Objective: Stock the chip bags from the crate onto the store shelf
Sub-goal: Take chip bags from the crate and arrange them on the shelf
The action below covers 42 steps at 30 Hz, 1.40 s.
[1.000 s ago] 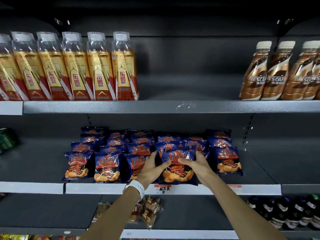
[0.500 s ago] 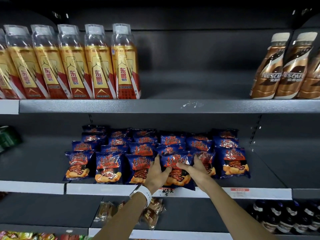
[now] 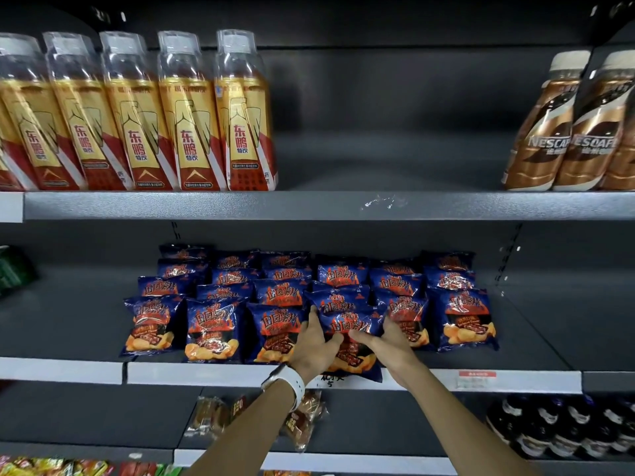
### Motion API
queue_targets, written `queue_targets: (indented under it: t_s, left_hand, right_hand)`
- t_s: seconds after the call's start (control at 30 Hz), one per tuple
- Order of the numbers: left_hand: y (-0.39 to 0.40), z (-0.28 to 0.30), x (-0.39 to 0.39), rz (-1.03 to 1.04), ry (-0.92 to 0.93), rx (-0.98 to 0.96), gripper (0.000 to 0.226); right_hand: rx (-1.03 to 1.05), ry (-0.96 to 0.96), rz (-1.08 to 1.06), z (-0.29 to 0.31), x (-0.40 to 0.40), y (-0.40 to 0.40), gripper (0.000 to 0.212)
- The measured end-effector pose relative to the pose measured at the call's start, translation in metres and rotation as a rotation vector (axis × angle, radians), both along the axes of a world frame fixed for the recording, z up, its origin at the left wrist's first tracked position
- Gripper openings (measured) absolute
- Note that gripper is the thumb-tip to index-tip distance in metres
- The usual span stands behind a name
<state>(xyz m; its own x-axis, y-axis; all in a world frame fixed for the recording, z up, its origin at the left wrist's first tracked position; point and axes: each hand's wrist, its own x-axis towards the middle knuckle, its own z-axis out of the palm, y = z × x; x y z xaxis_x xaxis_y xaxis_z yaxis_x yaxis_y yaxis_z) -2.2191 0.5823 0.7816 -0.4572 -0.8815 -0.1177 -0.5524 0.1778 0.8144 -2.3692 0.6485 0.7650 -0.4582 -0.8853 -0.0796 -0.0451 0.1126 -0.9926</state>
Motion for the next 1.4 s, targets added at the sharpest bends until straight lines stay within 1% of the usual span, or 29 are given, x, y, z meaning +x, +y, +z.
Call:
queue_targets:
  t_s: [0.13,0.27,0.6,0.8,0.9,1.07,1.33,1.4]
  left_hand:
    - [0.001,-0.004,-0.002,-0.011,-0.005,0.010,0.086]
    - [0.005,-0.007,-0.002,-0.018,-0.018,0.017,0.086]
    - [0.013,-0.011,0.000,0.008,0.050,0.015,0.087]
    - [0.021,-0.010,0.000,0.043,0.050,-0.017,0.087]
    - [0.025,-0.010,-0.001,0.072,0.020,-0.079,0.079]
    - [0.033,-0.010,-0.001,0.088,0.020,-0.138,0.071]
    - [0.042,-0.006,0.000,0.114,0.052,-0.181,0.068]
    - [0.043,-0.005,0.000,0.119,0.058,-0.186,0.067]
  right_hand:
    - [0.008,-0.021,0.024,-0.005,-0.002,0.001,0.046]
    - [-0.002,-0.026,0.038,-0.012,-0.003,0.003,0.041]
    - [0.032,-0.023,0.027,-0.010,-0.001,0.008,0.039]
    - [0.049,0.047,0.006,-0.009,0.001,0.014,0.042]
    - [0.050,0.077,-0.004,-0.007,0.003,0.016,0.041]
    - [0.050,0.141,-0.011,-0.002,0.007,0.020,0.047]
    - [0.065,0.222,-0.020,0.006,0.011,0.026,0.046]
    - [0.072,0.258,-0.032,0.006,0.011,0.026,0.050]
